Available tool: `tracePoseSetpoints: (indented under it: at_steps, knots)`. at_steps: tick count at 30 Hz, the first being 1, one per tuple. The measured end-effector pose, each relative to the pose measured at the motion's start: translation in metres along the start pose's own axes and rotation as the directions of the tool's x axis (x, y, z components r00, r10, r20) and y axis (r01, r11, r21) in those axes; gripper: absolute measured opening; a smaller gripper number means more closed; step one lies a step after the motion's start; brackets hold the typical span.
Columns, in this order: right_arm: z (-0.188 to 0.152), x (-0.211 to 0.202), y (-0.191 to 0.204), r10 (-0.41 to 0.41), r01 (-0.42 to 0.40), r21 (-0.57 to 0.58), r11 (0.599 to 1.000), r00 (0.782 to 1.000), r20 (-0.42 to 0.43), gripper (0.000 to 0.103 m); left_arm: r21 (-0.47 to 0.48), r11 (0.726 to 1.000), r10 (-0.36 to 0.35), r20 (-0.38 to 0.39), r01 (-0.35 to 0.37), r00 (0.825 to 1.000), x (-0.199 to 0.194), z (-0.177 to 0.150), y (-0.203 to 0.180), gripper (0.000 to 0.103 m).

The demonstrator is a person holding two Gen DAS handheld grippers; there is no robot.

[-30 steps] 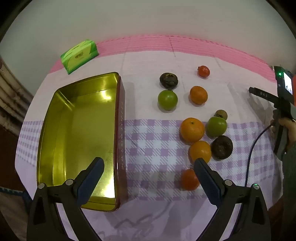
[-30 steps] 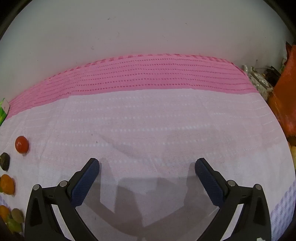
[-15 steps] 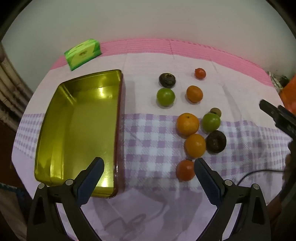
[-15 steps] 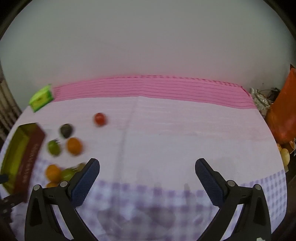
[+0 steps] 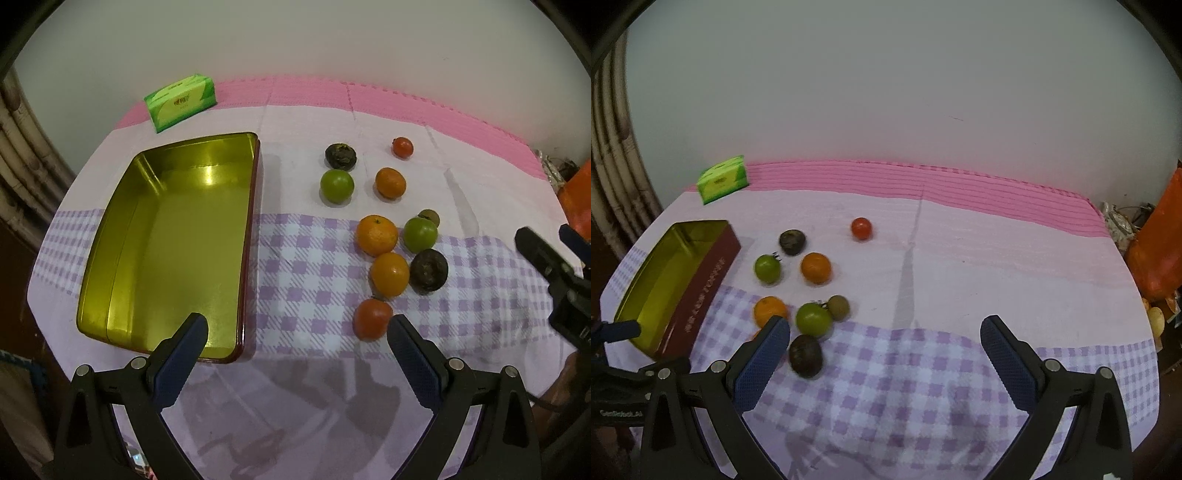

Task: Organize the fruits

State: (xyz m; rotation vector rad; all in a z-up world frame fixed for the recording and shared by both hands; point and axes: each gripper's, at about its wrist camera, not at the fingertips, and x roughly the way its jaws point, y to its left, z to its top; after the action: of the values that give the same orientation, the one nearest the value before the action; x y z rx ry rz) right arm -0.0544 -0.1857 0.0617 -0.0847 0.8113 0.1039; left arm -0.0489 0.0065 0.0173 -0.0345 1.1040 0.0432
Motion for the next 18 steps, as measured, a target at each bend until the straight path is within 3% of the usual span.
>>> tracePoseSetpoints:
  at_steps: [10, 13, 18]
  knots:
    - [-0.004, -0.007, 0.014, 0.029, -0.029, -0.033, 0.999, 1.000, 0.005, 0.103, 0.023, 0.998, -0.054, 0.032, 0.053, 0.998, -0.006, -0.008, -0.010, 0.097]
    - [-0.006, -0.006, 0.017, 0.033, -0.033, -0.037, 0.999, 0.999, 0.001, 0.103, 0.029, 0.999, -0.045, 0.067, 0.043, 0.997, -0.010, -0.008, -0.011, 0.097]
    - [-0.007, -0.003, 0.017, 0.043, -0.044, -0.036, 0.998, 0.999, -0.012, 0.103, 0.052, 0.998, -0.044, 0.061, 0.041, 0.997, -0.006, -0.009, -0.013, 0.097]
